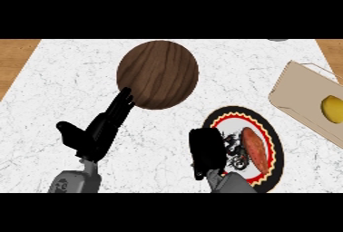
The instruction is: Pick the cupcake from the plate and place it in the bowl
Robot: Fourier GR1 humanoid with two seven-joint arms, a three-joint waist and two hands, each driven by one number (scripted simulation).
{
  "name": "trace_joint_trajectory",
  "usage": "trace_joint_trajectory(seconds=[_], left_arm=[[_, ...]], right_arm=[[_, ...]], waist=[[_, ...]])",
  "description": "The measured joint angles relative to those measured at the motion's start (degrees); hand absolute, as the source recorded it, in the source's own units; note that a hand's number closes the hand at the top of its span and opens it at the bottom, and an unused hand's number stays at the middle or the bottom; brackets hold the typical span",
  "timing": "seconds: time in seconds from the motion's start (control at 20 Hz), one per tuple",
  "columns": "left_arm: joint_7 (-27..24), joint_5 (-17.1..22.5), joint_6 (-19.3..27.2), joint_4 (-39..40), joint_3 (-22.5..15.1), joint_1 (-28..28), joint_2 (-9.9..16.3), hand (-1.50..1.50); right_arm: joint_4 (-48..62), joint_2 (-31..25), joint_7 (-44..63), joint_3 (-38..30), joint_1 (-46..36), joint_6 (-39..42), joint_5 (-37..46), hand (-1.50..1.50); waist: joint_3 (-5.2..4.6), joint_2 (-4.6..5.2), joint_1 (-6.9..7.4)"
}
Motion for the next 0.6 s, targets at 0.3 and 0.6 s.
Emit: trace_joint_trajectory(seconds=[0.3,0.6], left_arm=[[1.05,-0.05,-0.69,0.88,-1.32,-2.57,-0.69,0.0],[1.3,-0.22,-0.62,1.91,-3.01,-3.01,-1.13,0.0]], right_arm=[[2.2,1.34,16.04,7.97,-9.17,-3.26,-4.96,1.5],[0.54,1.25,23.32,12.27,-20.34,-7.42,-10.06,1.5]], waist=[[0.01,0.41,3.55],[-0.07,0.1,4.88]])
